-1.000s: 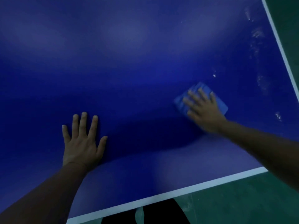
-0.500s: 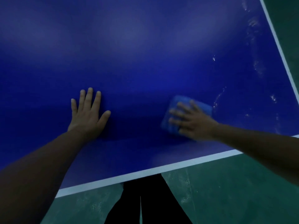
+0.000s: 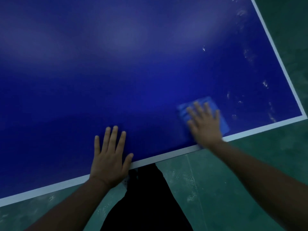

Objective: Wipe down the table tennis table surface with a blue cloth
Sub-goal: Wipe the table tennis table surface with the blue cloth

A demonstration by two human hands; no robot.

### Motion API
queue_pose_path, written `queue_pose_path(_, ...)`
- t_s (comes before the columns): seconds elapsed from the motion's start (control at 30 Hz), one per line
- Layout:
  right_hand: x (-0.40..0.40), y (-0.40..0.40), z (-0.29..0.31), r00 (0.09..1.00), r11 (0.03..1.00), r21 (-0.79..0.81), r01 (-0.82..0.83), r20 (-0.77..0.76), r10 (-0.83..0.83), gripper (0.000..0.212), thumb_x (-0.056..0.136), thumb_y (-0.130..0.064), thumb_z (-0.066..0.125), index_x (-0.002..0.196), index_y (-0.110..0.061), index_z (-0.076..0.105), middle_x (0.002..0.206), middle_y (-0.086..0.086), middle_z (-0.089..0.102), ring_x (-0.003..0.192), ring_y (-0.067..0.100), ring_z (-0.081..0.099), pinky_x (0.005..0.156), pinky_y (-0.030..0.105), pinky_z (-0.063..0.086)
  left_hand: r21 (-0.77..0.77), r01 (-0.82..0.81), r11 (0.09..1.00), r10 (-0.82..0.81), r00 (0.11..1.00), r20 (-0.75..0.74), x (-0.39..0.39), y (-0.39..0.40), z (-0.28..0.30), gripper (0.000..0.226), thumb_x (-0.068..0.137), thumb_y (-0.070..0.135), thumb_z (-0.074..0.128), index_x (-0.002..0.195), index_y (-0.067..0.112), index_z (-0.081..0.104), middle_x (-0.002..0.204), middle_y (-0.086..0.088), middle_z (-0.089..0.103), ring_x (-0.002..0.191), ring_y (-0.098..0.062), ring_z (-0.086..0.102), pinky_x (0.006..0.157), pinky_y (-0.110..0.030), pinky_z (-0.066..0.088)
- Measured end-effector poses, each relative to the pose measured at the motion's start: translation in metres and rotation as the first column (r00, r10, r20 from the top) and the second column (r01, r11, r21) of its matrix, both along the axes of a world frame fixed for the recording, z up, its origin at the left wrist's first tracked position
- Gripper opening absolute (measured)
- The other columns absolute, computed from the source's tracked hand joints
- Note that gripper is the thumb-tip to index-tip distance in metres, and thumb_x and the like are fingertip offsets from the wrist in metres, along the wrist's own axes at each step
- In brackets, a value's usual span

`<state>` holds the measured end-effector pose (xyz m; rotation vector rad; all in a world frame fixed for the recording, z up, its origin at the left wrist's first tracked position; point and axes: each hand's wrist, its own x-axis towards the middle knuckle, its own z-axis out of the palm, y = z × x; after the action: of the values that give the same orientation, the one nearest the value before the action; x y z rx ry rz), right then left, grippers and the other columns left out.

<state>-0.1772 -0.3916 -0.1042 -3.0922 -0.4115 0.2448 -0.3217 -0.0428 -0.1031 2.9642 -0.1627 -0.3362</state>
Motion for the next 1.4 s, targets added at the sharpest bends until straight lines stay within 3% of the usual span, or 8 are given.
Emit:
queue_pose_path(0.1,0.031,-0.060,0.011,0.801,0.805,0.001,0.594,-0.097,-0.591,0.064,0.098,-0.058,0.011,0.159,-0.040,0.009,0.169,-0.006,0.002,0.155,0.028,-0.003,0.118,0.067,0.001,0.036,-0.036,0.999,0.037,0.999,-0.033,-0.005,0.004,-0.004,0.076,0.098,0.059,0.024,0.159,0.013,0.021,0.167,-0.017,0.009,0.155,-0.034,0.000,0.120,-0.065,0.003)
queue_pose_path(0.23,0.029,-0.015,0.013,0.700,0.701,0.018,0.713,-0.075,-0.710,0.058,0.104,-0.052,0.016,0.160,-0.037,0.006,0.169,-0.005,-0.001,0.154,0.030,-0.005,0.117,0.069,0.001,0.076,-0.038,0.996,0.040,0.998,-0.037,-0.003,0.003,-0.005,0.077,0.098,0.060,0.022,0.160,0.016,0.015,0.167,-0.016,0.006,0.155,-0.033,-0.004,0.120,-0.065,0.002)
queue_pose_path(0.47,-0.051,0.069,-0.002,0.956,0.956,0.024,-0.292,-0.009,0.293,0.054,0.100,-0.051,0.032,0.151,-0.033,0.039,0.161,0.000,0.034,0.150,0.034,0.025,0.115,0.069,0.016,0.073,-0.064,0.995,0.066,0.998,-0.017,-0.003,0.001,-0.006,0.077,0.098,0.061,0.020,0.160,0.017,0.015,0.168,-0.013,0.004,0.155,-0.031,-0.006,0.120,-0.063,0.000)
queue_pose_path(0.77,0.014,0.002,0.014,0.706,0.706,0.038,0.707,-0.090,-0.703,0.058,0.104,-0.052,0.017,0.160,-0.038,0.007,0.169,-0.005,-0.001,0.154,0.030,-0.005,0.118,0.067,0.000,0.082,-0.074,0.994,0.073,0.997,0.013,-0.004,0.000,-0.010,0.075,0.099,0.060,0.017,0.160,0.017,0.011,0.167,-0.014,0.007,0.155,-0.032,-0.004,0.120,-0.065,0.002)
queue_pose_path(0.9,-0.042,0.089,0.004,1.000,0.997,0.070,-0.016,-0.023,0.018,0.055,0.101,-0.050,0.028,0.154,-0.034,0.035,0.164,0.001,0.027,0.152,0.036,0.019,0.115,0.071,0.012,0.080,-0.081,0.994,0.079,0.996,0.028,-0.004,0.000,-0.009,0.075,0.098,0.059,0.019,0.160,0.017,0.015,0.167,-0.014,0.008,0.155,-0.033,-0.002,0.120,-0.064,0.002)
queue_pose_path(1.0,-0.065,0.066,0.004,0.796,0.797,0.040,-0.603,-0.045,0.604,0.052,0.101,-0.051,0.036,0.150,-0.035,0.042,0.161,0.000,0.034,0.150,0.036,0.024,0.117,0.067,0.012,0.076,-0.084,0.994,0.081,0.996,0.038,-0.004,-0.001,-0.009,0.075,0.098,0.058,0.019,0.160,0.016,0.018,0.167,-0.015,0.010,0.155,-0.034,0.002,0.120,-0.063,0.003)
queue_pose_path(1.27,0.042,0.027,0.013,0.997,1.000,-0.011,0.026,-0.079,-0.027,0.058,0.102,-0.056,0.014,0.158,-0.039,0.015,0.168,-0.005,0.008,0.155,0.031,-0.001,0.119,0.065,0.000,0.087,-0.145,0.986,0.140,0.989,0.055,-0.009,-0.004,-0.007,0.071,0.101,0.055,0.015,0.159,0.015,0.021,0.167,-0.014,0.013,0.155,-0.032,0.006,0.121,-0.061,0.008)
queue_pose_path(1.4,-0.018,0.088,0.008,0.753,0.763,0.058,-0.644,-0.130,0.645,0.057,0.101,-0.051,0.020,0.156,-0.037,0.028,0.167,-0.001,0.018,0.154,0.036,0.008,0.116,0.070,0.001,0.046,-0.453,0.890,0.447,0.889,0.099,-0.027,-0.020,-0.009,0.071,0.101,0.050,0.020,0.159,0.011,0.017,0.168,-0.011,0.008,0.155,-0.029,-0.001,0.123,-0.057,-0.001)
